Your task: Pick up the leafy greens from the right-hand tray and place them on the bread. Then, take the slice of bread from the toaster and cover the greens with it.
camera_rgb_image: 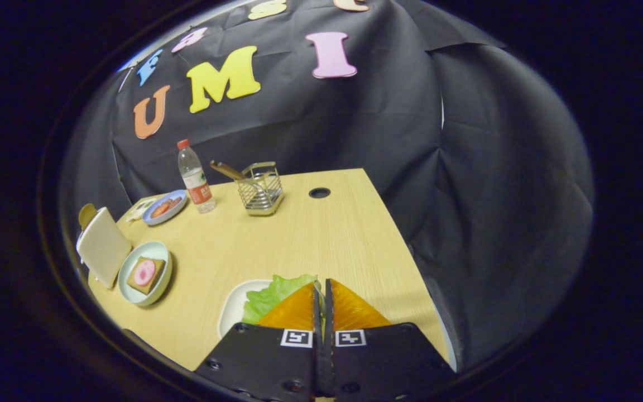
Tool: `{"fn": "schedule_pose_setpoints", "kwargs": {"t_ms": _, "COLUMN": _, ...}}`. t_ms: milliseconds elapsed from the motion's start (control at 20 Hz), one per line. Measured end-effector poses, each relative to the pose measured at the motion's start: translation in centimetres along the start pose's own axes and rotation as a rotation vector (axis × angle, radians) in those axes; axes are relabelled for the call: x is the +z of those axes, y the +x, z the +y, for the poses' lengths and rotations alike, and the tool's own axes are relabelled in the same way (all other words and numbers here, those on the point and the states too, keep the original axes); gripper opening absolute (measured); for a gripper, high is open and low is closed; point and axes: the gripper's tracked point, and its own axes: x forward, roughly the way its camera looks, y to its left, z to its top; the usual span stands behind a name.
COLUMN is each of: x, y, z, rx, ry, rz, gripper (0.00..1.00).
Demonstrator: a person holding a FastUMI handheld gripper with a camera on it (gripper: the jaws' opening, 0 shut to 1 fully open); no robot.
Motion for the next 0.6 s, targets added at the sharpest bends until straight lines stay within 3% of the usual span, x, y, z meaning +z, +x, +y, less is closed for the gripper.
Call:
{"fn": "schedule_pose_setpoints", "kwargs": {"t_ms": 250, "x": 2.9, "y": -3.1, "z": 2.2, "rx": 0.003, "ry": -0.022, "rz": -0.049, "gripper": 0.00}}
{"fn": "schedule_pose_setpoints", "kwargs": {"t_ms": 600, "x": 6.4, "y": -7.1, "z": 6.6, "rx": -0.091, "ry": -0.065, "rz": -0.126, "gripper": 0.00}}
